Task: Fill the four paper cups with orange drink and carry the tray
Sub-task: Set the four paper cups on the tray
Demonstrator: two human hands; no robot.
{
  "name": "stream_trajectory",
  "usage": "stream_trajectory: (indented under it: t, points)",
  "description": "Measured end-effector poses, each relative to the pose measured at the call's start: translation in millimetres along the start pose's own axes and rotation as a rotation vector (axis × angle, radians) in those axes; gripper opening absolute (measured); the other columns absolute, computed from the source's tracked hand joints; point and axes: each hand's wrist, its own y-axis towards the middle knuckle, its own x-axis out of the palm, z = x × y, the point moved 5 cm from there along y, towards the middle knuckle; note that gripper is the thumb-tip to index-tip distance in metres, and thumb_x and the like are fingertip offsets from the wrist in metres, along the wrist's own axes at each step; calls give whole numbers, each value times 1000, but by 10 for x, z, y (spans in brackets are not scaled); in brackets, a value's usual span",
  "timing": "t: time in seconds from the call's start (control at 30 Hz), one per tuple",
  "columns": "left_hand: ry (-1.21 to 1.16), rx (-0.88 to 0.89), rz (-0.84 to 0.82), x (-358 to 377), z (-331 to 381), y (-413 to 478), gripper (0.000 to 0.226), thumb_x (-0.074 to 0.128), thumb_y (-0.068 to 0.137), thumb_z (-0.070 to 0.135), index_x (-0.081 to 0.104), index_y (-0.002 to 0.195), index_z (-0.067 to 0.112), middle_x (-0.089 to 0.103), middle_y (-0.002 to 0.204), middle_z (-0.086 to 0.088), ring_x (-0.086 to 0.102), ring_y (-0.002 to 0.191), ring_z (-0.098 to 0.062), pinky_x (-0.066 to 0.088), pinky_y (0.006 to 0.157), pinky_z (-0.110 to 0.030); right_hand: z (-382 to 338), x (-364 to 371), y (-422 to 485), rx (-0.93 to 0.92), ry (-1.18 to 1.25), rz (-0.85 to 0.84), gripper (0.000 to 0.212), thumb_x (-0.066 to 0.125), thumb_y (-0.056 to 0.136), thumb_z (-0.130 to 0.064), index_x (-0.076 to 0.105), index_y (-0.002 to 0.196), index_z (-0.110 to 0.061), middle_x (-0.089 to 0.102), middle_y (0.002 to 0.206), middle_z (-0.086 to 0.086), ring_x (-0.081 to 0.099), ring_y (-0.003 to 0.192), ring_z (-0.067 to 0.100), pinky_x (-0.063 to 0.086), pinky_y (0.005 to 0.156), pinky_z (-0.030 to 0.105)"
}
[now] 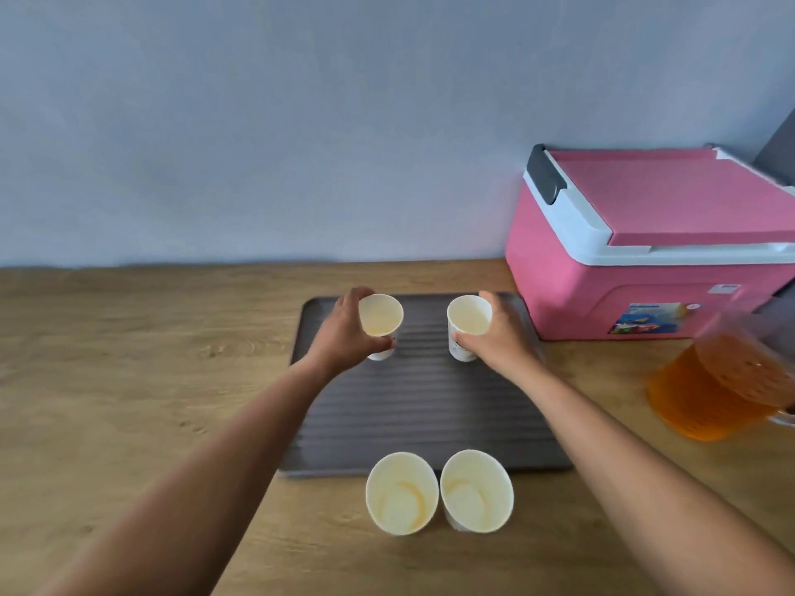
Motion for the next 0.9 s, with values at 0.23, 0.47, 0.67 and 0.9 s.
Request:
stream_trajectory:
  t: [0.23,0.47,0.67,0.9]
  points:
    - [-16,-19,-13,198,-42,272,87,89,63,26,43,136,22,46,135,-3,50,119,-20,35,91,-23,40,168,289,-9,27,-73,83,81,77,-29,43,148,-9,52,141,11,51,126,24,21,77,5]
    - [-40,-46,-7,213,-128,267,93,88,65,24,38,143,24,42,142,-6,47,125,-22,32,93,-21,69,204,270,-63,23,-91,88,81,80,-26,35,152,-10,47,147,14,45,133,24,17,81,3]
    - [-76,-53,11,130,-188,86,113,88,64,28,18,153,30,38,141,-8,47,126,-21,35,106,-28,39,98,91,-66,98,-46,106,85,68,-30,28,154,-6,48,143,12,45,131,24,26,100,11]
    - [-174,-116,134,-101,-499,-430,85,85,70,34,40,143,24,49,126,-7,55,106,-16,47,101,-38,389,24,-379,-8,288,-79,102,84,75,-23,23,156,-22,36,156,3,42,138,18,38,113,41]
